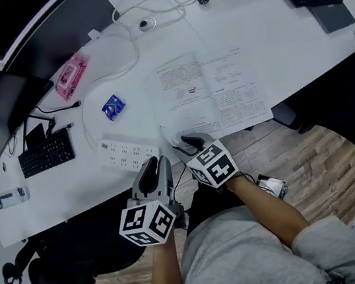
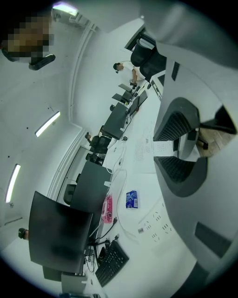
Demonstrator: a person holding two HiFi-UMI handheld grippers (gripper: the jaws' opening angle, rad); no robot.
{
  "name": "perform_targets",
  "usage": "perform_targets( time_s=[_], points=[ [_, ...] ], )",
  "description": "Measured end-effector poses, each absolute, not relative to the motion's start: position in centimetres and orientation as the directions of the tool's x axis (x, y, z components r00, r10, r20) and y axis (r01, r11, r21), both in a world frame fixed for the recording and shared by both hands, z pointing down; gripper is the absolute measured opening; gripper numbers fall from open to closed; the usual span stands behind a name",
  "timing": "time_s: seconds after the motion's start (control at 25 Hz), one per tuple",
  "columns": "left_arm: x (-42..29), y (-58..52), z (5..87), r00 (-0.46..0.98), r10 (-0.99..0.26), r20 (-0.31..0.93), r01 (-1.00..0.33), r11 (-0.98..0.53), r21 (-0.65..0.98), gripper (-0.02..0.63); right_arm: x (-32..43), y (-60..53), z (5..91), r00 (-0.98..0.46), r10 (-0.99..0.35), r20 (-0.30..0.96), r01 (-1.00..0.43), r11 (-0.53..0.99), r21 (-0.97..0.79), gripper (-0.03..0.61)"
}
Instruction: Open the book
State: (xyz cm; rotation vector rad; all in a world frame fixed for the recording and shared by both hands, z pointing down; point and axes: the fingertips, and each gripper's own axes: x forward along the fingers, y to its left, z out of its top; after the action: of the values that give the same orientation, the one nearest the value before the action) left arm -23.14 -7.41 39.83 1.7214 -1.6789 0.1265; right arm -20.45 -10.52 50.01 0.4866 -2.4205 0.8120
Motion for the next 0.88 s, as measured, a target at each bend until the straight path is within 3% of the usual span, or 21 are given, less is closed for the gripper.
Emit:
perform_targets(
  time_s=[0.24, 0.56, 0.72, 0.88],
  points=[
    [-22.9, -7.9, 39.6, 0.167, -0.833, 0.527, -0.907, 0.080, 0.414, 0.108, -21.2, -9.8, 49.4, -0.821, -0.118, 0.559, -0.447, 0.742, -0.500, 0.212],
    [-21.9, -7.5, 38.3, 0.208, -0.842, 0.498, -0.914, 0.014, 0.405, 0.109, -19.5, -7.9, 45.9, -0.870, -0.150, 0.469, -0.405, 0.759, -0.509, 0.216],
    [-20.4, -7.0, 36.6, 0.233, -0.856, 0.460, -0.923, -0.047, 0.381, 0.109, -14.3, -7.6, 41.1, -0.897, -0.207, 0.392, -0.374, 0.827, -0.420, 0.216],
    [-17.6, -6.3, 34.8, 0.270, -0.863, 0.427, -0.940, -0.141, 0.310, 0.107, -5.2, -7.9, 35.9, -0.878, -0.333, 0.343, -0.441, 0.842, -0.312, 0.199]
  ],
)
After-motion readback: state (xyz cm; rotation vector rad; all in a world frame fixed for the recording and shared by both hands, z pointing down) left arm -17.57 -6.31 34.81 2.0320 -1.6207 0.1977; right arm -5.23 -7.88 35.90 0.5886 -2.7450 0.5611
